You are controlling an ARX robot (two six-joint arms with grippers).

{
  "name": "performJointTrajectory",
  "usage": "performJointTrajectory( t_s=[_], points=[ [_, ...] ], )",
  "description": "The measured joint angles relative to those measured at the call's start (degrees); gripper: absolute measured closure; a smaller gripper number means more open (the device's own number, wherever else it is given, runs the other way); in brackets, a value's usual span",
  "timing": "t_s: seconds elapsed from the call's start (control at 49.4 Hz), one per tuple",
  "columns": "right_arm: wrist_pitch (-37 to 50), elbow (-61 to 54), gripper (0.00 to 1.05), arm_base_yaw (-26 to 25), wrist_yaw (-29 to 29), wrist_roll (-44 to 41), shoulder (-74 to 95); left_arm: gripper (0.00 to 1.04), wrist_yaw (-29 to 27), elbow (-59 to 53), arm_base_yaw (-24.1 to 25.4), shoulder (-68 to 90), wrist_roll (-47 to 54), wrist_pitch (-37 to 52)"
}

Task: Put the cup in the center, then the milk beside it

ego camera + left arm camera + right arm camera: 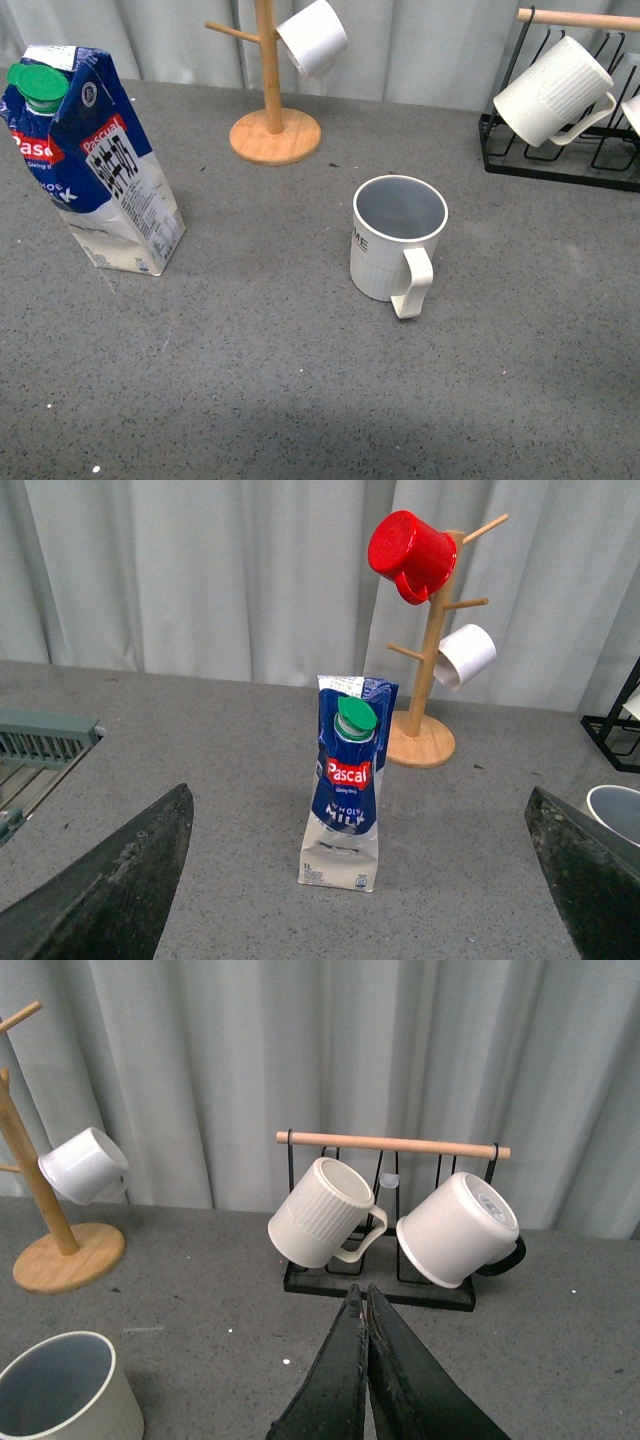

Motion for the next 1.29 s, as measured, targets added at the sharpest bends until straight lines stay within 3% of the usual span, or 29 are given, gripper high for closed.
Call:
performJointTrajectory(
  t_s=[0.142,0.728,1.295],
  points=[
    [1.9,-3.0,1.04,0.0,-0.1,0.0,-1.5,0.07,0.0,0.0,0.0,0.0,0.0,0.0],
    [-21.6,-5.6,1.04,0.0,-0.2,0.0,-28.3,0.07,0.0,0.0,0.0,0.0,0.0,0.0],
    [-33.1,-5.6,1.04,0.0,-0.2,0.0,-40.1,0.07,0.0,0.0,0.0,0.0,0.0,0.0]
  ],
)
